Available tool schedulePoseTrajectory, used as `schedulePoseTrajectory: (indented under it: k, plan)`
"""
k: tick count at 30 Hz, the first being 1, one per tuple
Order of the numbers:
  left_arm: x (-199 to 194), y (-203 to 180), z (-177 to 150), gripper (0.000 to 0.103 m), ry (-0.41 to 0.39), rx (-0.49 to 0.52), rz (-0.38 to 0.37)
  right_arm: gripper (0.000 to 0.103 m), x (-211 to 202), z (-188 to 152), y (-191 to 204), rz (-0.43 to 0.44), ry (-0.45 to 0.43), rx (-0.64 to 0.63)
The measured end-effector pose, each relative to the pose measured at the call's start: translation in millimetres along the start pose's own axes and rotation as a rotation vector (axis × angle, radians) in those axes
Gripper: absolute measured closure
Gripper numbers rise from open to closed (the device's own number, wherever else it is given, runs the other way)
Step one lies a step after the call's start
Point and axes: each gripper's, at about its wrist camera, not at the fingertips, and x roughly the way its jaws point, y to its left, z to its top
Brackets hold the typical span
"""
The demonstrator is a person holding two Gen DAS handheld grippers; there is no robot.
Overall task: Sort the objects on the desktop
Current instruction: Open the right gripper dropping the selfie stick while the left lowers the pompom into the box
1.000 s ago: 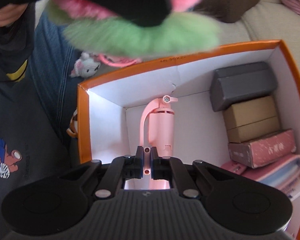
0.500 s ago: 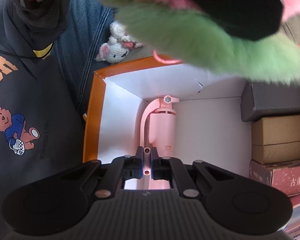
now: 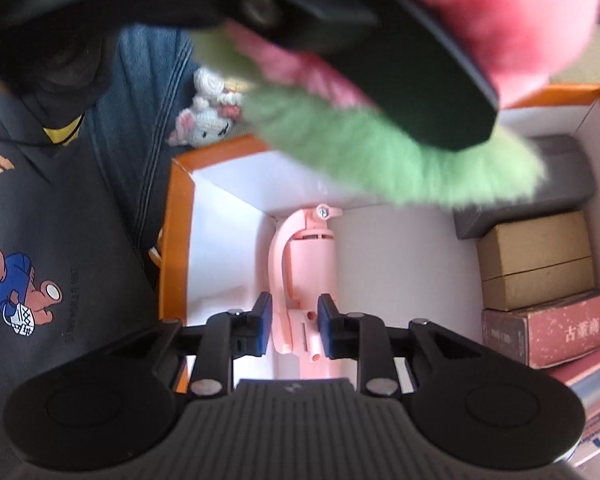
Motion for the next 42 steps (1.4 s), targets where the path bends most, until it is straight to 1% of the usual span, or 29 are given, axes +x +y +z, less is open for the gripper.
schedulePoseTrajectory:
  k: [3, 6, 7, 9, 10, 11, 13, 14, 17, 20, 21, 25, 27, 31, 36, 39, 40, 42]
  plan:
    - [-6, -7, -1, 0.053, -0.013, 0.013, -0.012, 0.075, -24, -6, 10, -0.064, -0.066, 0.005]
    - [-10, -18, -3, 0.053, -0.017, 0.04, -0.035, 0.073, -61, -19, 25, -0.14, -0.187, 0.064]
    - [-9, -23, -3, 0.053, -0.013, 0.054, -0.045, 0.073, -70, -26, 31, -0.175, -0.221, 0.088]
    - [-4, -35, -5, 0.053, 0.002, 0.083, -0.067, 0.073, -85, -45, 43, -0.262, -0.26, 0.155]
    - [0, -41, -6, 0.053, 0.015, 0.097, -0.077, 0.073, -86, -54, 53, -0.309, -0.267, 0.196]
    - [6, -48, -7, 0.053, 0.031, 0.109, -0.084, 0.073, -89, -63, 52, -0.355, -0.271, 0.243]
    - [19, -62, -8, 0.053, 0.059, 0.136, -0.099, 0.072, -81, -80, 62, -0.428, -0.272, 0.346]
    - [25, -68, -9, 0.053, 0.073, 0.146, -0.112, 0.072, -84, -91, 62, -0.453, -0.274, 0.38]
    - [46, -85, -7, 0.053, 0.113, 0.173, -0.151, 0.074, -71, -111, 79, -0.497, -0.288, 0.46]
    - [67, -100, -5, 0.053, 0.148, 0.19, -0.171, 0.075, -64, -121, 86, -0.542, -0.292, 0.524]
    - [75, -105, -4, 0.052, 0.158, 0.191, -0.17, 0.074, -64, -124, 86, -0.548, -0.299, 0.547]
    - [103, -117, 5, 0.052, 0.19, 0.21, -0.16, 0.074, -65, -137, 79, -0.527, -0.358, 0.632]
    - [114, -123, 11, 0.052, 0.198, 0.221, -0.137, 0.074, -64, -143, 73, -0.515, -0.39, 0.676]
    - [128, -125, 22, 0.05, 0.207, 0.22, -0.12, 0.074, -63, -155, 62, -0.493, -0.454, 0.749]
    - [133, -126, 30, 0.05, 0.188, 0.226, -0.102, 0.073, -59, -160, 51, -0.496, -0.491, 0.807]
    - [126, -124, 34, 0.05, 0.165, 0.22, -0.095, 0.073, -58, -161, 47, -0.488, -0.497, 0.828]
    - [122, -123, 35, 0.05, 0.153, 0.215, -0.094, 0.073, -56, -161, 43, -0.476, -0.494, 0.834]
    - [112, -118, 36, 0.05, 0.132, 0.196, -0.085, 0.073, -53, -158, 40, -0.424, -0.481, 0.856]
